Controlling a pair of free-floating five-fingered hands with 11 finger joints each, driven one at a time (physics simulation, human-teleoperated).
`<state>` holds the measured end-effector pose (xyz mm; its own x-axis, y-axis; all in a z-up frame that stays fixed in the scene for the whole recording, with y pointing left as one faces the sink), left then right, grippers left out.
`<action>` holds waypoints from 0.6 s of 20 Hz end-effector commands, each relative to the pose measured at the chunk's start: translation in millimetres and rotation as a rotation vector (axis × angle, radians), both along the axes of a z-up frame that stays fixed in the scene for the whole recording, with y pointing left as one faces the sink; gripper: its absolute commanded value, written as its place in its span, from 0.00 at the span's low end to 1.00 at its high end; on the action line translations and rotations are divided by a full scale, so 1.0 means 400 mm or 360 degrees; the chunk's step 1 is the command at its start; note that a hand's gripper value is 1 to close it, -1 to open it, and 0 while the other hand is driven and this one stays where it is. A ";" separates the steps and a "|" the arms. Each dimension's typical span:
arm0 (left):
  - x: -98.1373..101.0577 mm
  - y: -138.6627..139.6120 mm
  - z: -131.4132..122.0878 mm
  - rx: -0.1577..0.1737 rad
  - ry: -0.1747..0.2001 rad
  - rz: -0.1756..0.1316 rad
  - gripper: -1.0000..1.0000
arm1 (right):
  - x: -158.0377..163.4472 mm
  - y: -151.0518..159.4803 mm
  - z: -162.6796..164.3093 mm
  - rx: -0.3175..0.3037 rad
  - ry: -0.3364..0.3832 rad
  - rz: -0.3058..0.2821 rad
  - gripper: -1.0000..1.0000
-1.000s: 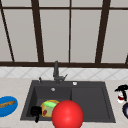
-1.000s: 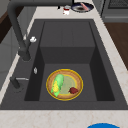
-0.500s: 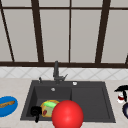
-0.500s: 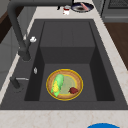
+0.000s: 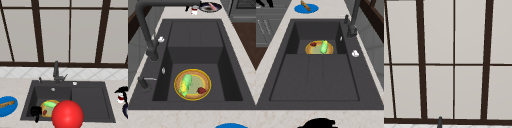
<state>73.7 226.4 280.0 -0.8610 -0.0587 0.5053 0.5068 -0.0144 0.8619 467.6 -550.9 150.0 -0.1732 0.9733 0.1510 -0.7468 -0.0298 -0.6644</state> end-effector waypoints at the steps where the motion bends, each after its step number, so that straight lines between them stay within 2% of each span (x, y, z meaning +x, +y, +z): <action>1: 0.000 0.000 0.000 0.0000 0.0000 0.0000 0.50 | 0.006 0.000 -0.009 -0.0007 0.0011 0.0020 0.00; 4: 0.000 0.000 0.000 0.0000 0.0000 0.0000 0.50 | 0.008 -0.001 -0.018 -0.0009 0.0013 0.0024 0.00; 5: 0.000 0.000 0.000 0.0000 0.0000 0.0000 0.50 | 0.012 -0.001 -0.022 -0.0015 0.0024 0.0018 1.00; 7: 0.000 0.000 0.000 0.0000 0.0000 0.0000 0.50 | 0.020 0.004 -0.021 -0.0036 0.0020 0.0037 1.00; 10: 0.000 0.000 0.000 0.0000 0.0000 0.0000 0.50 | 0.020 0.000 -0.010 -0.0020 0.0138 0.0012 1.00; 12: 0.000 0.000 0.000 0.0000 0.0000 0.0000 0.50 | 0.014 0.000 -0.009 -0.0005 0.0125 0.0004 1.00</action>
<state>73.7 226.4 280.0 -0.8610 -0.0587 0.5053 0.5068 -0.0144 0.8619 472.9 -550.8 147.5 -0.1553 0.9749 0.1597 -0.7880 -0.0247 -0.6152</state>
